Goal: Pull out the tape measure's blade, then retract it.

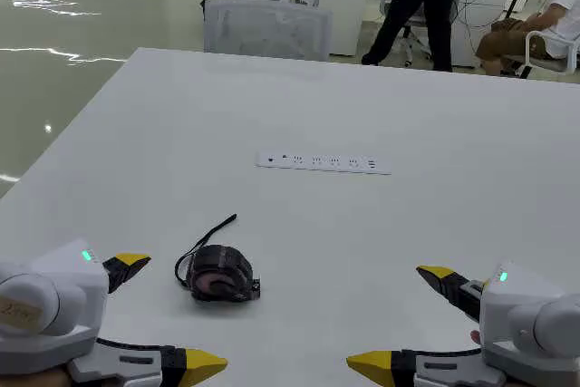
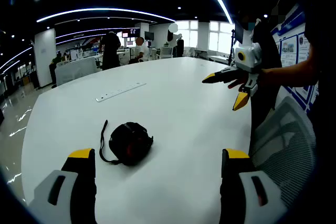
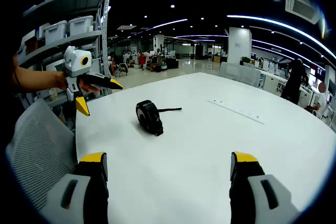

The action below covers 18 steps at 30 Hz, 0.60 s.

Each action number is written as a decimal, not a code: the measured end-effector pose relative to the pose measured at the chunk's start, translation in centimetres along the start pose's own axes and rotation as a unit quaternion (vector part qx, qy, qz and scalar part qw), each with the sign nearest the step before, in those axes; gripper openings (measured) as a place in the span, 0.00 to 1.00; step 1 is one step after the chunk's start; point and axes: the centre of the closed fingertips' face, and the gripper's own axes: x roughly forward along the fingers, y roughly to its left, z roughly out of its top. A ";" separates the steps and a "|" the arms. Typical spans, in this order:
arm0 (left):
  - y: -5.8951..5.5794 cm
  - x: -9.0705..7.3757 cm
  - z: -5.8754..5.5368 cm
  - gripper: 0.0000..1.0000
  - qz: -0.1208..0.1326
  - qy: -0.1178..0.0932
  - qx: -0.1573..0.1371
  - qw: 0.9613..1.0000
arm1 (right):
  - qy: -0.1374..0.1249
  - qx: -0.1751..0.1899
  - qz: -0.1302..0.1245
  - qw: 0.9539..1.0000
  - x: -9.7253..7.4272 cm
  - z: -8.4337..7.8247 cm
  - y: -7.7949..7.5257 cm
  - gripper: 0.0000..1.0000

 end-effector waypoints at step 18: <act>0.1 0.0 0.2 0.99 0.002 -0.003 0.003 1.000 | 0.003 -0.006 0.003 1.000 0.1 0.1 -0.1 1.00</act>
